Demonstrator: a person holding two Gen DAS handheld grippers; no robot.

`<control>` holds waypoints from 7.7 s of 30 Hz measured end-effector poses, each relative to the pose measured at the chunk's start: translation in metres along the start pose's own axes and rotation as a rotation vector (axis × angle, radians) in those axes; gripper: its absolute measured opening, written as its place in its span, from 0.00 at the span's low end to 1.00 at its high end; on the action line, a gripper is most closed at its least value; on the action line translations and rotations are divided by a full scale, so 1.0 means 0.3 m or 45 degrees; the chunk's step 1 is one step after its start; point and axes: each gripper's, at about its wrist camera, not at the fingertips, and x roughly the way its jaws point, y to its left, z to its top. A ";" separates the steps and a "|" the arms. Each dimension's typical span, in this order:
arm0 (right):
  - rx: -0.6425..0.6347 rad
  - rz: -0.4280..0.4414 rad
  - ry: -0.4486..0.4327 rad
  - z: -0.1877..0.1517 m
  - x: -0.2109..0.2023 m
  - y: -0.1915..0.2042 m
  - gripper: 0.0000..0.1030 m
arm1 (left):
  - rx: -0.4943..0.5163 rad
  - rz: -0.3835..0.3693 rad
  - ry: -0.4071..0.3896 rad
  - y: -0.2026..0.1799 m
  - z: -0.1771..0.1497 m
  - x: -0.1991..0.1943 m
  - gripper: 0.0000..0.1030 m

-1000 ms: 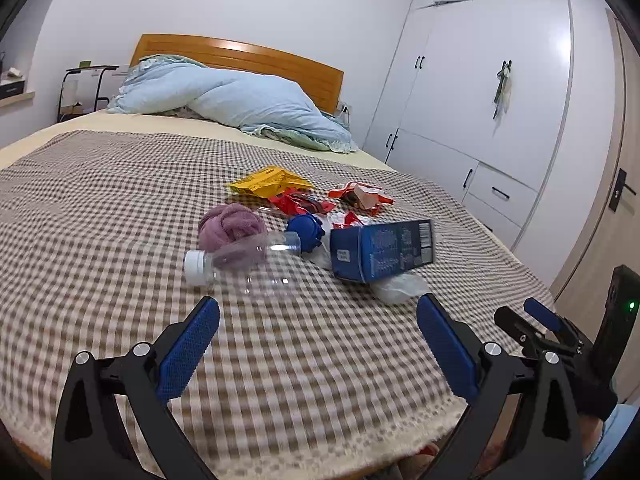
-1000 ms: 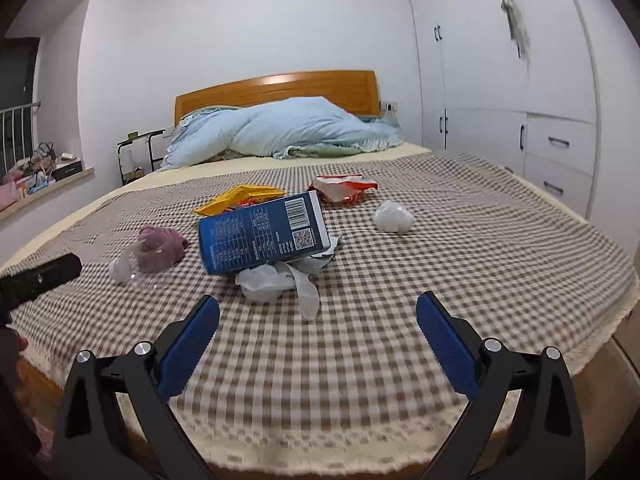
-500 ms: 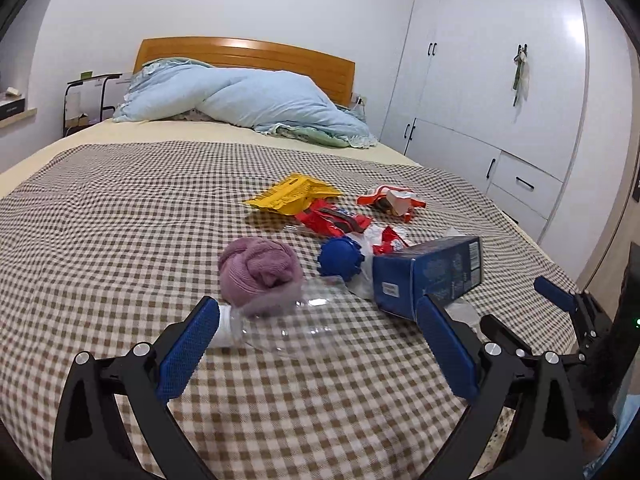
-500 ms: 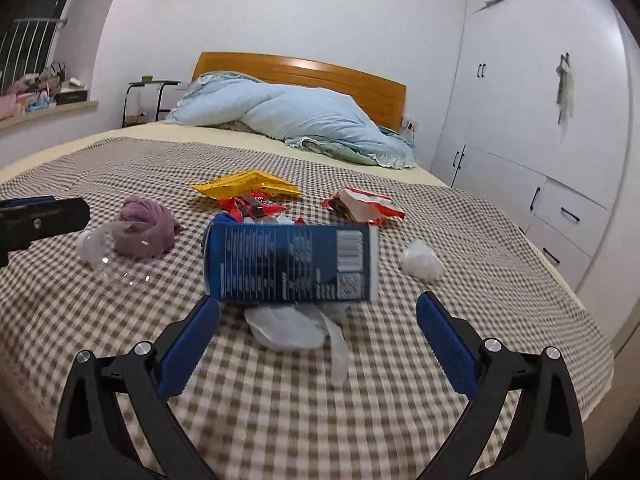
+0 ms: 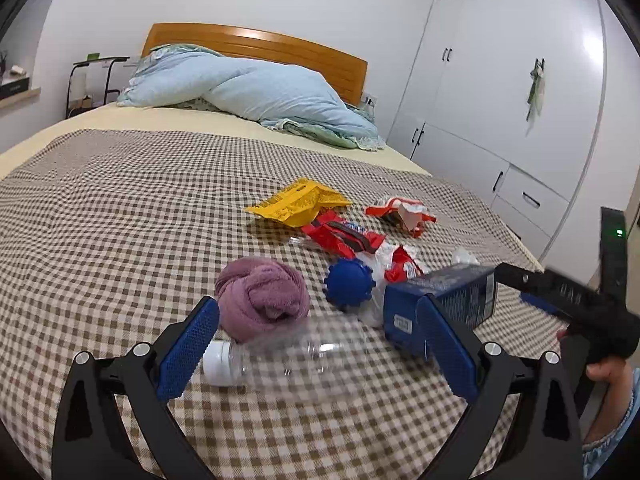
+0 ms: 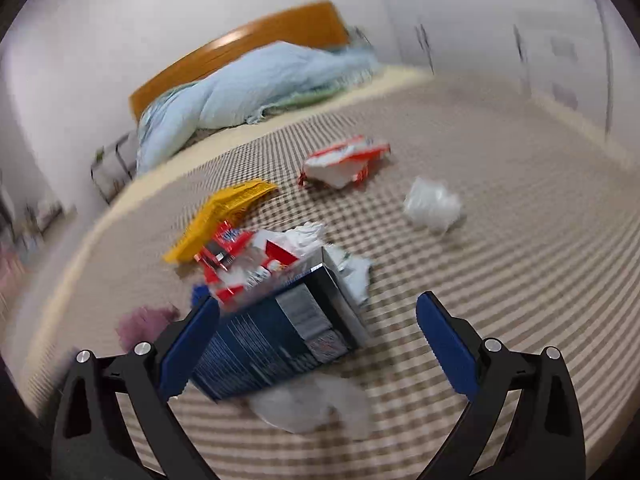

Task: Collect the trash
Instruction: 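Close the right tool on the blue milk carton, then lift the milk carton with the right tool while the left tool grasps a clear plastic container, then lift the clear container with the left tool while the right tool holds the carton, then carry the carton and clear container with both tools down toward the floor bag, then lower the carton and clear container into the butterfly-print bag with both tools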

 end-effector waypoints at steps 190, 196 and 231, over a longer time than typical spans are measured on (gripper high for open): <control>-0.765 -0.101 0.333 -0.953 -0.565 -0.062 0.57 | 0.330 -0.196 0.330 -0.204 -0.763 -0.498 0.02; -0.729 -0.141 0.448 -0.972 -0.500 -0.110 0.57 | 0.341 -0.195 0.409 -0.202 -0.809 -0.450 0.02; -1.010 -0.363 1.004 -1.284 -0.007 -0.163 0.56 | 0.133 -0.132 0.870 -0.156 -1.094 -0.043 0.02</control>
